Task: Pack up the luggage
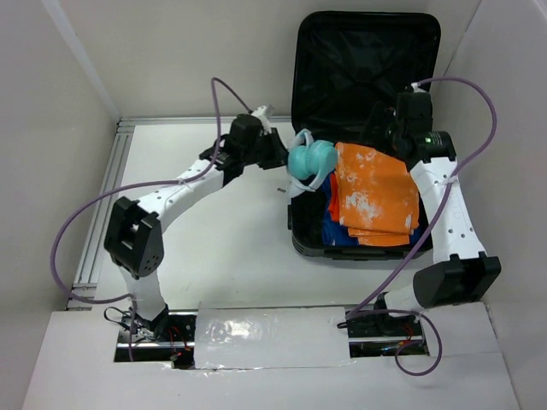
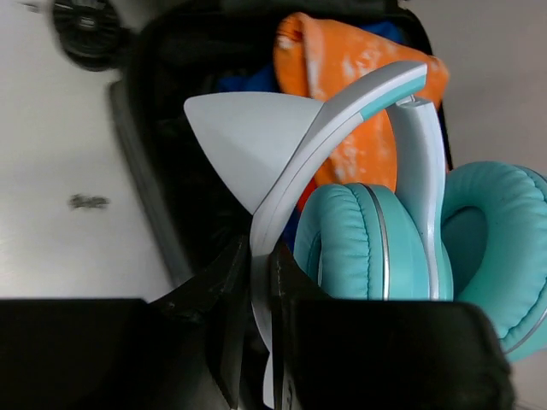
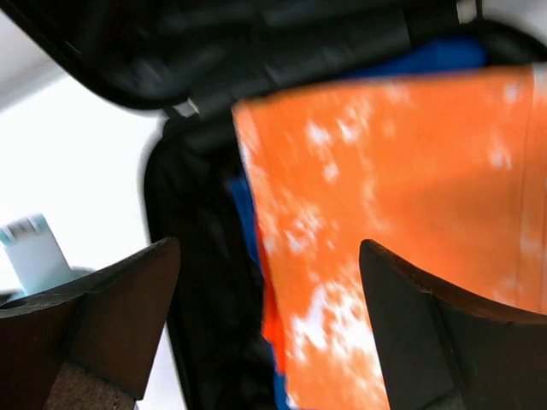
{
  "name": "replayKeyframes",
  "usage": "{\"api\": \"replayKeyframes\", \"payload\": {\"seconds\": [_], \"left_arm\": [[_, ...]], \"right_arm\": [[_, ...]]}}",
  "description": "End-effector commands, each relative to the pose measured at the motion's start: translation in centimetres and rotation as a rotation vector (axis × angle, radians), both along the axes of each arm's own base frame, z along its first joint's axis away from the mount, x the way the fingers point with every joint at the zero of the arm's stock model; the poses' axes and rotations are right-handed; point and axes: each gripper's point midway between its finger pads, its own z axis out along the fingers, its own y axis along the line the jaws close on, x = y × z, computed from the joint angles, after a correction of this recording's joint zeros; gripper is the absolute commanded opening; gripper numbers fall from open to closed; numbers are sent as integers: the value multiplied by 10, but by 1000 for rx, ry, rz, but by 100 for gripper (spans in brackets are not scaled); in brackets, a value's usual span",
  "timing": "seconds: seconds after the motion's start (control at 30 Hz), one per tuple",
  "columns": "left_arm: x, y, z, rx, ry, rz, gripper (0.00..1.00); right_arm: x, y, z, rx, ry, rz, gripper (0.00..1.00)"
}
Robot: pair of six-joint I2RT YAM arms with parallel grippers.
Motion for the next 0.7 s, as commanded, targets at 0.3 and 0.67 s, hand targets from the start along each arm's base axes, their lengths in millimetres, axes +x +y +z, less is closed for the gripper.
{"api": "replayKeyframes", "payload": {"seconds": [0.3,0.67], "left_arm": [[19,-98,-10,-51,-64,-61,0],[20,-93,-62,35,-57,-75,0]], "right_arm": [[-43,-28,-30,6,74,-8,96],[-46,-46,-32,10,72,-11,97]]}}
